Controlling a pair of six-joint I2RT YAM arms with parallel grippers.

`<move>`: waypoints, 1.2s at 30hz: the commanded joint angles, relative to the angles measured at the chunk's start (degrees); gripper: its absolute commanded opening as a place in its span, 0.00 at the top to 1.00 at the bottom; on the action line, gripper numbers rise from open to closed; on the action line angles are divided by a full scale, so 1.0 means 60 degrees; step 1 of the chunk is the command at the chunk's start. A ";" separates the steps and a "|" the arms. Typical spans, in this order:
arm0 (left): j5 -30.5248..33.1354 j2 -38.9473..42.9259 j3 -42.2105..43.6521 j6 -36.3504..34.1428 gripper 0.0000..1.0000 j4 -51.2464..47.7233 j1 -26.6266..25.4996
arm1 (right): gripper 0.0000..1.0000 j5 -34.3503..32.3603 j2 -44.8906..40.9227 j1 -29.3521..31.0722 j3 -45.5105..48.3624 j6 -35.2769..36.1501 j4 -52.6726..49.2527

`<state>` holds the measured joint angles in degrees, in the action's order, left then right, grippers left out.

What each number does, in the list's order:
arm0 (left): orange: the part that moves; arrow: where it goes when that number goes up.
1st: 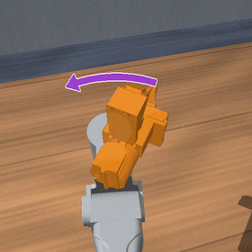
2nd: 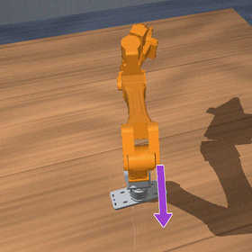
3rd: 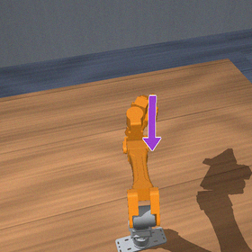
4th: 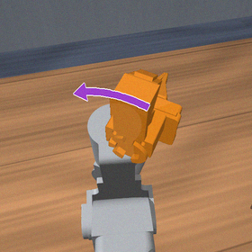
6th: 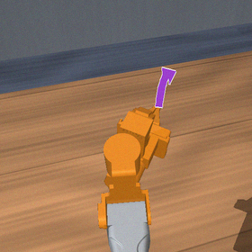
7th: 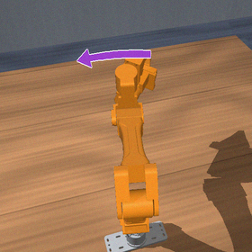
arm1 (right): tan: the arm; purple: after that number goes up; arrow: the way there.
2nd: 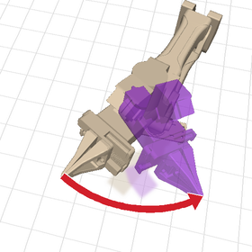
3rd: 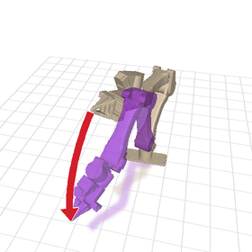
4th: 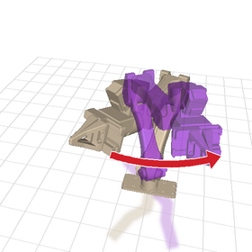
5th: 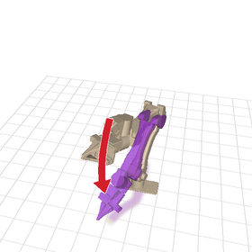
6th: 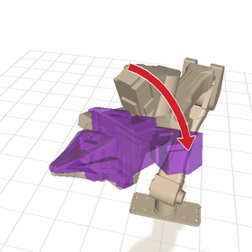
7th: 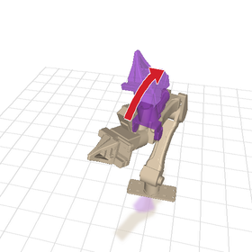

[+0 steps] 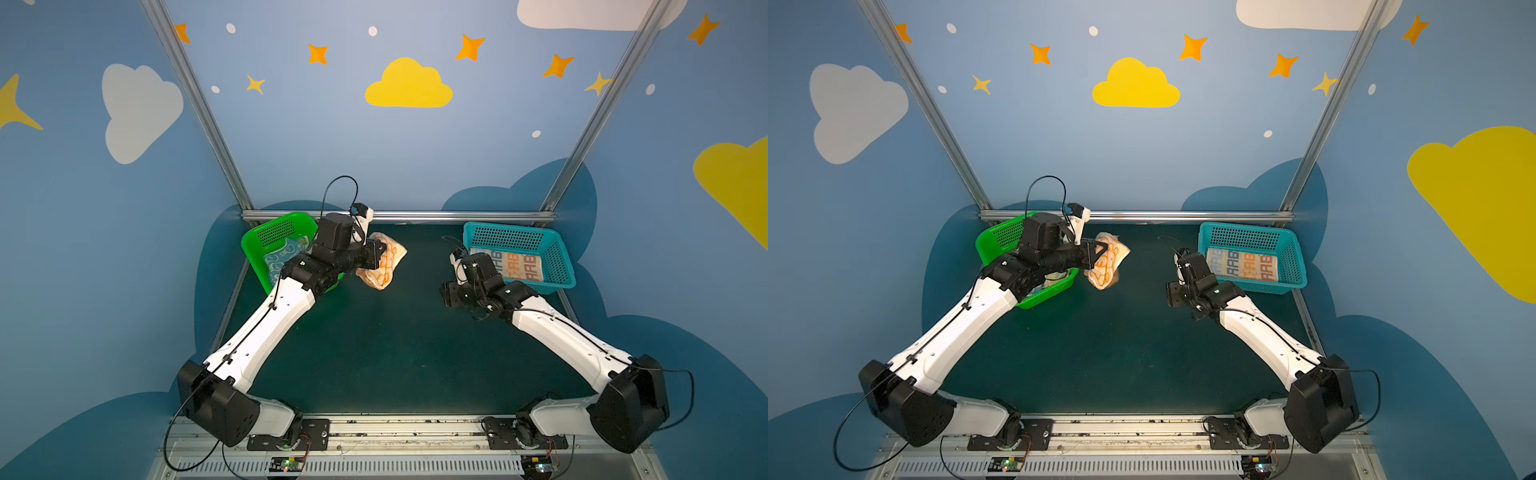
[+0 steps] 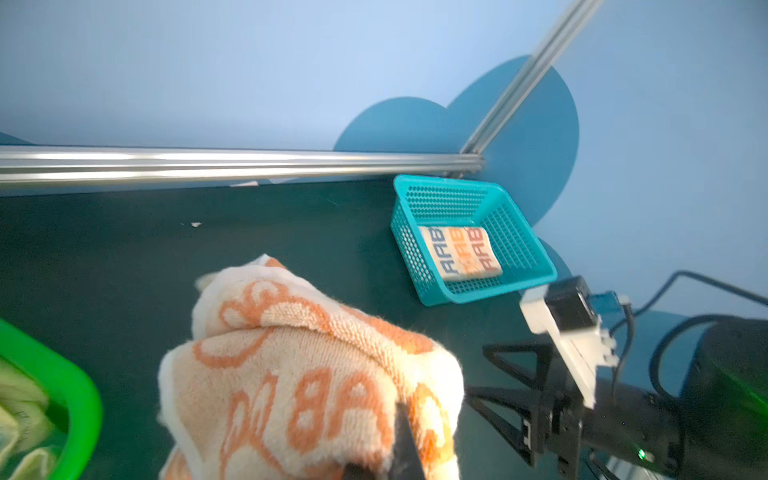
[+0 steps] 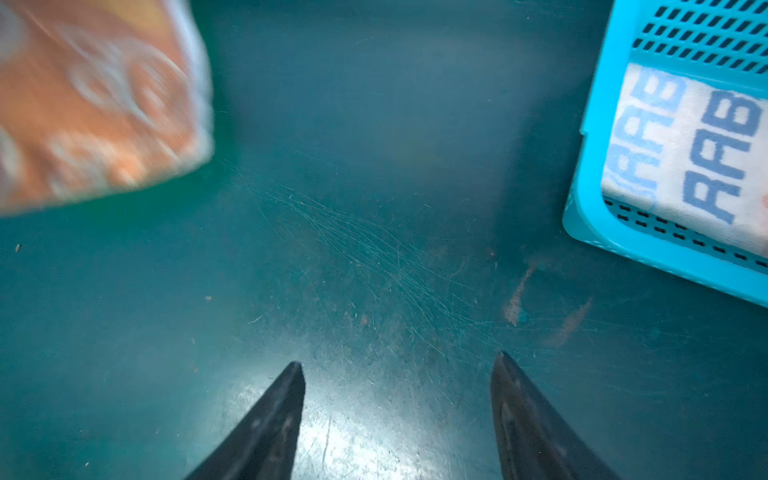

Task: Fold and stack the towels
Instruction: 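Grasp an orange bunny towel with the left gripper and pull it onto the table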

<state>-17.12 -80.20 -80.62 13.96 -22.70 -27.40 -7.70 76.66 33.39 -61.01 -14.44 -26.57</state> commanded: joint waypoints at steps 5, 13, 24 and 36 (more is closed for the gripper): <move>-0.1852 -0.0232 0.0770 0.0705 0.96 0.1159 -0.0713 | 0.34 -0.0768 -0.0844 0.0042 0.0625 0.0589 0.0357; -0.1277 -0.2388 0.0624 0.0665 0.93 0.0535 -0.0735 | 0.34 -0.1298 -0.1550 0.0035 0.1675 0.0644 0.1324; 0.3205 -0.5244 -0.1813 -0.0515 0.54 -0.1645 -0.0502 | 0.36 -0.0180 -0.2040 0.0108 0.2995 0.2654 0.3449; 0.3083 -0.4001 -0.1050 -0.0721 0.00 -0.1092 -0.0495 | 0.35 0.0940 -0.0246 0.1020 0.2248 0.6251 0.1869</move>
<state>1.39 -109.30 -89.27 10.39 -29.85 -30.35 -4.67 73.76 37.47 -45.54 14.92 -10.68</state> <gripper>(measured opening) 0.992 0.656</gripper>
